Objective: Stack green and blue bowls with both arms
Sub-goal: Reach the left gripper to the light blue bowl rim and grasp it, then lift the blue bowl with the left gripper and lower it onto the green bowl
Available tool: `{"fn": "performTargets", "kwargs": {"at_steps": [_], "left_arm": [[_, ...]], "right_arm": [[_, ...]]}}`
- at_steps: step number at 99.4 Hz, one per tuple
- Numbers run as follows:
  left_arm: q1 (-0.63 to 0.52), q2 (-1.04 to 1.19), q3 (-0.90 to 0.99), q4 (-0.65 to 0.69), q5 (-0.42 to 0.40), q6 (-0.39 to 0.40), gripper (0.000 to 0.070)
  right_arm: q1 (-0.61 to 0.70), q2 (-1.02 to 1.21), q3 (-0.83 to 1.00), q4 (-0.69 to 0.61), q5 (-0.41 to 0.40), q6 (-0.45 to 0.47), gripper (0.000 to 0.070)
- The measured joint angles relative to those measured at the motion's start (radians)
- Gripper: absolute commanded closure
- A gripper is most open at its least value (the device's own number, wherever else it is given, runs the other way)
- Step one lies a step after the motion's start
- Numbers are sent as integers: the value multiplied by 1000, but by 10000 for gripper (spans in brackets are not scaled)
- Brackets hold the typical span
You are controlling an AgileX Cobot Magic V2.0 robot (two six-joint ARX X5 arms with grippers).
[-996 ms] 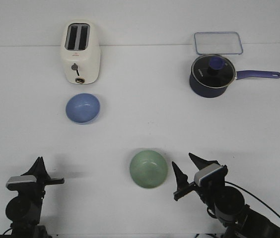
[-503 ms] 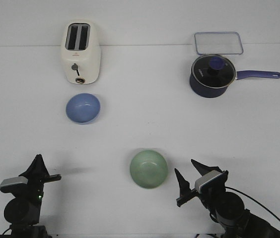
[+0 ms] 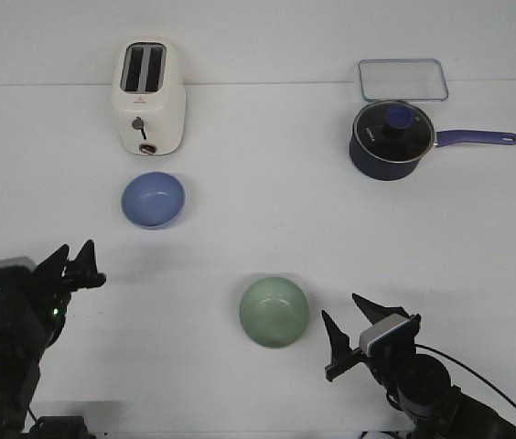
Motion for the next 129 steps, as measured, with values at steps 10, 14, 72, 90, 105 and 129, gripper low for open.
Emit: {"fn": "performTargets", "kwargs": {"at_steps": [10, 14, 72, 90, 105, 129], "left_arm": [[0, 231, 123, -11, 57, 6, 269], [0, 325, 168, -11, 72, 8, 269], [-8, 1115, 592, -112, 85, 17, 456], [-13, 1120, 592, -100, 81, 32, 689], [-13, 1114, 592, -106, 67, 41, 690], [-33, 889, 591, -159, 128, 60, 690]], "right_arm": [[0, 0, 0, 0, 0, 0, 262], [0, 0, 0, 0, 0, 0, 262], [0, 0, 0, 0, 0, 6, 262], [0, 0, 0, 0, 0, 6, 262], [0, 0, 0, 9, 0, 6, 262], [0, 0, 0, 15, 0, 6, 262]]}}
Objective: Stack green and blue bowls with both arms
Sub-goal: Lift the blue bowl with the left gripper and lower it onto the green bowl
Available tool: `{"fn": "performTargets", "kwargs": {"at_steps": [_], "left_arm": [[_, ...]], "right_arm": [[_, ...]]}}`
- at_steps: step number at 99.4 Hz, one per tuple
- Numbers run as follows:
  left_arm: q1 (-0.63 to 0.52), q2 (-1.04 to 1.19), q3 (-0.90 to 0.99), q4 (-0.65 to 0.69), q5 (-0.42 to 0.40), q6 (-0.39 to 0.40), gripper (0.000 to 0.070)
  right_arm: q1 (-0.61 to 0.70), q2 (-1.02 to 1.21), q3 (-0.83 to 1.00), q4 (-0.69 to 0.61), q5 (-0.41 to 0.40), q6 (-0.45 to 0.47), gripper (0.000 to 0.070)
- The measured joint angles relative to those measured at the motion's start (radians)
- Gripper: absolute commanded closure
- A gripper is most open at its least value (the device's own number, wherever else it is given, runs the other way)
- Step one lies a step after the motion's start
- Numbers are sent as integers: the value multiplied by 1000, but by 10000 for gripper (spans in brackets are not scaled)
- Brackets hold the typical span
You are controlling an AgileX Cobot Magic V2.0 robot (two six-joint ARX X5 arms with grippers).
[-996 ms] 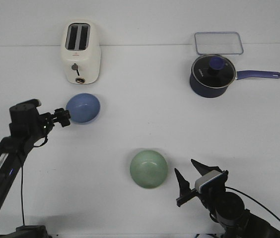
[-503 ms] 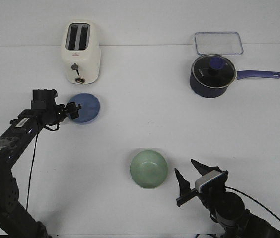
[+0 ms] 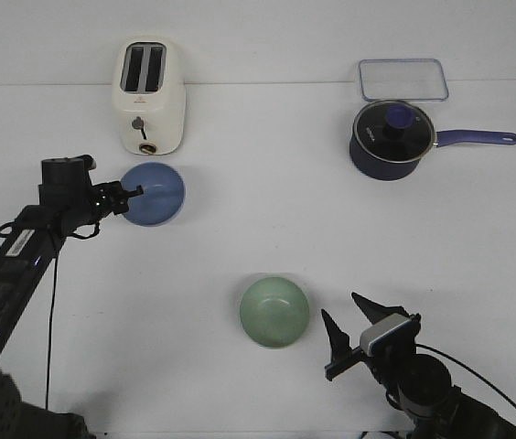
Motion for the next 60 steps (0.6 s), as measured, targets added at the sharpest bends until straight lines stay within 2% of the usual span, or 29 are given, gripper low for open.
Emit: {"fn": "performTargets", "kwargs": {"at_steps": [15, 25, 40, 50, 51, 60], "left_arm": [[-112, -175, 2, -87, 19, 26, 691], [-220, -241, -48, -87, 22, 31, 691], [-412, -257, -190, -15, 19, -13, 691], [-542, -232, -271, 45, -22, -53, 691], [-629, -202, -298, 71, -65, -76, 691], [-684, -164, -297, 117, -87, -93, 691]], "right_arm": [[0, 0, 0, 1, 6, 0, 262], [0, 0, 0, 2, 23, 0, 262], [0, 0, 0, 3, 27, 0, 262], [0, 0, 0, 3, 27, 0, 262], [0, 0, 0, 4, 28, 0, 262], [0, 0, 0, 4, 28, 0, 262]]}}
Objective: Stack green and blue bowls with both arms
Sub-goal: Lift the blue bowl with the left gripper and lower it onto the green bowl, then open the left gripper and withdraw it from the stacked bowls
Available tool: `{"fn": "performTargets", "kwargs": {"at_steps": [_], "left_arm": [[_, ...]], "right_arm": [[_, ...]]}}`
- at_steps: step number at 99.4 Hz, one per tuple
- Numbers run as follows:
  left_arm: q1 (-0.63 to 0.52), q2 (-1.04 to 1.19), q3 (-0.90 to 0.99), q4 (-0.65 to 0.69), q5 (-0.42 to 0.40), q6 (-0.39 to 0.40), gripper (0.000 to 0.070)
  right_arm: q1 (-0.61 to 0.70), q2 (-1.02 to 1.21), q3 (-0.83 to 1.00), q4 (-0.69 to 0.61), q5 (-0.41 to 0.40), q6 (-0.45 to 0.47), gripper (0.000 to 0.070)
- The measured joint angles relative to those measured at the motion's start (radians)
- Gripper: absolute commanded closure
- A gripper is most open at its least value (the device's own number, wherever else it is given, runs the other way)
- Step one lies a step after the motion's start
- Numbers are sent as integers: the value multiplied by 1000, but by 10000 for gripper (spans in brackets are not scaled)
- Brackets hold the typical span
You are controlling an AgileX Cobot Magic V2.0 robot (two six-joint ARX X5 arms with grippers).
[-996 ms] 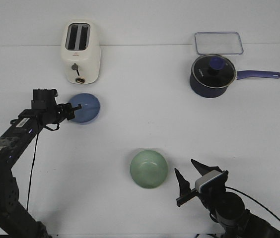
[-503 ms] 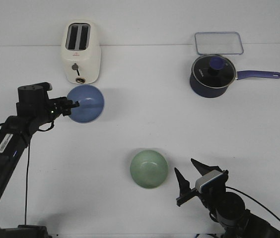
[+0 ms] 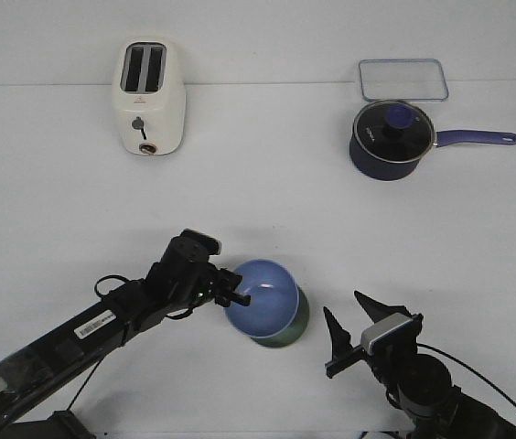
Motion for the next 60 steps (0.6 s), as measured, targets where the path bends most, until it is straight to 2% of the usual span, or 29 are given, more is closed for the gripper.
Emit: {"fn": "performTargets", "kwargs": {"at_steps": [12, 18, 21, 29, 35, 60], "left_arm": [[-34, 46, 0, 32, -10, -16, 688], [-38, 61, 0, 36, -10, -22, 663], [-38, 63, 0, 39, -10, -23, 614], [-38, 62, 0, 58, -10, -27, 427], [-38, 62, 2, 61, -10, -30, 356], [-26, -37, 2, 47, -12, -16, 355]], "right_arm": [[0, 0, 0, 0, 0, 0, 262], [0, 0, 0, 0, 0, 0, 262], [0, 0, 0, 0, 0, 0, 262], [0, 0, 0, 0, 0, 0, 262], [0, 0, 0, 0, 0, 0, 261], [0, 0, 0, 0, 0, 0, 261]]}}
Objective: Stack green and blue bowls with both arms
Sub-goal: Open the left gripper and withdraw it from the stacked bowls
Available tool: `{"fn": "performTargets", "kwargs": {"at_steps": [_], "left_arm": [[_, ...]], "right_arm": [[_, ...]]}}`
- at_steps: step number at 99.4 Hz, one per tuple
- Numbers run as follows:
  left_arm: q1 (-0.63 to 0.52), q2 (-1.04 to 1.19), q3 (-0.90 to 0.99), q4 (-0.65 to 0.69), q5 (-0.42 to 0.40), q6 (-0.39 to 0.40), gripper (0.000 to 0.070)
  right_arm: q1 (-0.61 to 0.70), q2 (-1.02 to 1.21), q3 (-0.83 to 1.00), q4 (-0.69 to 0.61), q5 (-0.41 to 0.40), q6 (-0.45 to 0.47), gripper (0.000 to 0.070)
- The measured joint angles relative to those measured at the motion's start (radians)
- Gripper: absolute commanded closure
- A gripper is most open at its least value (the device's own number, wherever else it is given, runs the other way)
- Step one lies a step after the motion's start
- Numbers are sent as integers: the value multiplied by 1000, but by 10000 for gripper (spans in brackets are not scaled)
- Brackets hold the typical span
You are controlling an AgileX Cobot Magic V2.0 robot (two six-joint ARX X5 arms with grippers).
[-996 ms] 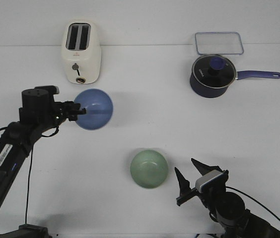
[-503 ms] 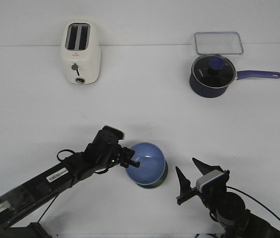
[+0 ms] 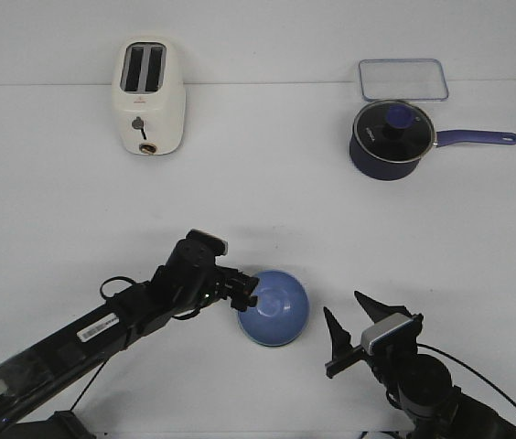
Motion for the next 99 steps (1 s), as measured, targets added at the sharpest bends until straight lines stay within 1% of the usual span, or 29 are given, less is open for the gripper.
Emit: {"fn": "performTargets", "kwargs": {"at_steps": [4, 11, 22, 27, 43, 48, 53, 55, 57, 60, 62, 65, 66, 68, 69, 99], "left_arm": [[11, -48, 0, -15, -13, 7, 355], [34, -151, 0, -63, -61, 29, 355], [50, -334, 0, -166, -187, 69, 355], [50, -417, -18, -187, -238, 80, 355], [49, -665, -197, -214, -363, 68, 355], [49, -728, -261, -223, -386, 50, 361], [49, -783, -320, -224, -392, 40, 380], [49, -803, -341, -224, -393, 37, 415], [49, -821, -361, -224, -394, 34, 473], [49, -845, -388, -225, -398, 31, 598], [49, -860, -404, -226, -401, 30, 700], [49, -880, -425, -229, -404, 27, 691], [49, -886, -430, -230, -406, 26, 683], [49, -895, -439, -231, -407, 21, 693], [49, -898, -443, -231, -407, 19, 693], [49, -926, -449, -216, -410, 4, 685]], "right_arm": [[0, 0, 0, 0, 0, 0, 261], [0, 0, 0, 0, 0, 0, 261], [0, 0, 0, 0, 0, 0, 261], [0, 0, 0, 0, 0, 0, 262], [0, 0, 0, 0, 0, 0, 261], [0, 0, 0, 0, 0, 0, 262], [0, 0, 0, 0, 0, 0, 268], [0, 0, 0, 0, 0, 0, 294], [0, 0, 0, 0, 0, 0, 343], [0, 0, 0, 0, 0, 0, 458], [0, 0, 0, 0, 0, 0, 553], [0, 0, 0, 0, 0, 0, 699], [0, 0, 0, 0, 0, 0, 700], [0, 0, 0, 0, -1, 0, 700], [0, 0, 0, -1, -1, 0, 690], [0, 0, 0, 0, -2, 12, 691]]}}
